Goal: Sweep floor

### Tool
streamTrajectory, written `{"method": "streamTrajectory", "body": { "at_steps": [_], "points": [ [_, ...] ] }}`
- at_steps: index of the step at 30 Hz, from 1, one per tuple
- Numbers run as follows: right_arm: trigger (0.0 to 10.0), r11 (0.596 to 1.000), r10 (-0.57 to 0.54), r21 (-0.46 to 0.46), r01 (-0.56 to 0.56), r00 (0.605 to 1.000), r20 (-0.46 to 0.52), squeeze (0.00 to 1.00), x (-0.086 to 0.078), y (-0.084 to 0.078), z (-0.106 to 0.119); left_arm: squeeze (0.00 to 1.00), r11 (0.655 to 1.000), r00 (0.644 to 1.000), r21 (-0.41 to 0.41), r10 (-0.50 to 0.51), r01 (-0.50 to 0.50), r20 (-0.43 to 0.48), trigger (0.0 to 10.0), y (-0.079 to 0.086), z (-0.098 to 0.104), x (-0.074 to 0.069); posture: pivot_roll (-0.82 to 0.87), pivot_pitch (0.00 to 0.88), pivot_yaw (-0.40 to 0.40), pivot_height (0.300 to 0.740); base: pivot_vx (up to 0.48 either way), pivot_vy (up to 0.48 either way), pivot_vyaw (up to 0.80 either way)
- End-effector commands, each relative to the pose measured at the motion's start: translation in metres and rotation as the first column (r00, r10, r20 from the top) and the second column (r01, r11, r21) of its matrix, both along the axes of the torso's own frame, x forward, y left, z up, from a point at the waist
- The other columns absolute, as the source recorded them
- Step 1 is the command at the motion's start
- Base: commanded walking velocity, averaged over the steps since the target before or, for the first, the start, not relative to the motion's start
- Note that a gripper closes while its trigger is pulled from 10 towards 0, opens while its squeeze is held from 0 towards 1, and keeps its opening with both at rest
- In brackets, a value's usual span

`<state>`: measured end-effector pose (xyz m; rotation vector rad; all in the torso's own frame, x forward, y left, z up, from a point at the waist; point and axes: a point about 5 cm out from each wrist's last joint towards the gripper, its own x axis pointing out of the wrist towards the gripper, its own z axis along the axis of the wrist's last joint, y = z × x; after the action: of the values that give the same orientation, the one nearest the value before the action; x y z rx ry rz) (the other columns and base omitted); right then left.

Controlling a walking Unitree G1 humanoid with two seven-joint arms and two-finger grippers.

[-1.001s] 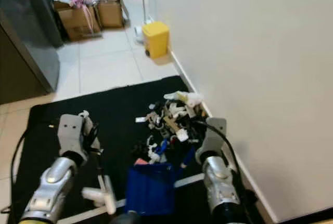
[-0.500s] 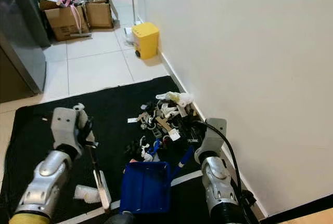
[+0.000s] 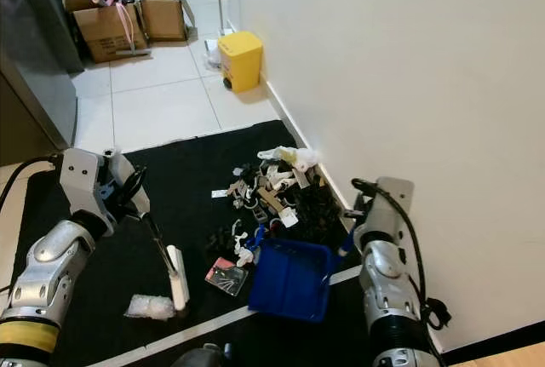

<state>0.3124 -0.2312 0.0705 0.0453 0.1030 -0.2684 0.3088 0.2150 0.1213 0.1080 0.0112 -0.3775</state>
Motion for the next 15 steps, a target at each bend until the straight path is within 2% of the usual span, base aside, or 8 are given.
{"method": "streamTrajectory", "body": {
  "at_steps": [1, 5, 10, 15],
  "points": [
    [10.0, 1.0, -0.003, -0.004, 0.003, 1.0, -0.007, 0.0, 0.001, 0.001, -0.001, 0.0, 0.998, 0.999, 0.05, -0.04, 0.039, 0.015, 10.0, 0.002, 0.004, 0.002, 0.14, 0.099, 0.027, 0.74, 0.0, 0.0, 0.0],
    [10.0, 1.0, -0.003, -0.007, 0.003, 1.0, -0.025, 0.0, 0.002, 0.003, -0.004, 0.0, 0.988, 0.994, 0.105, -0.111, 0.112, -0.017, 10.0, 0.009, -0.002, 0.008, 0.13, 0.127, 0.027, 0.74, 0.0, 0.0, 0.0],
    [10.0, 1.0, 0.002, -0.022, -0.002, 1.0, -0.025, 0.0, 0.004, 0.005, -0.002, 0.0, 0.984, 0.992, 0.12, -0.129, 0.129, -0.014, 10.0, 0.015, 0.0, 0.015, 0.12, 0.158, 0.034, 0.74, 0.0, 0.0, 0.0],
    [10.0, 0.999, -0.011, -0.032, 0.01, 1.0, -0.018, 0.0, 0.003, 0.003, -0.001, 0.0, 0.989, 0.99, 0.075, -0.133, 0.13, 0.041, 10.0, 0.033, 0.032, 0.024, 0.12, 0.19, 0.045, 0.74, 0.0, 0.0, 0.0]
  ]
}}
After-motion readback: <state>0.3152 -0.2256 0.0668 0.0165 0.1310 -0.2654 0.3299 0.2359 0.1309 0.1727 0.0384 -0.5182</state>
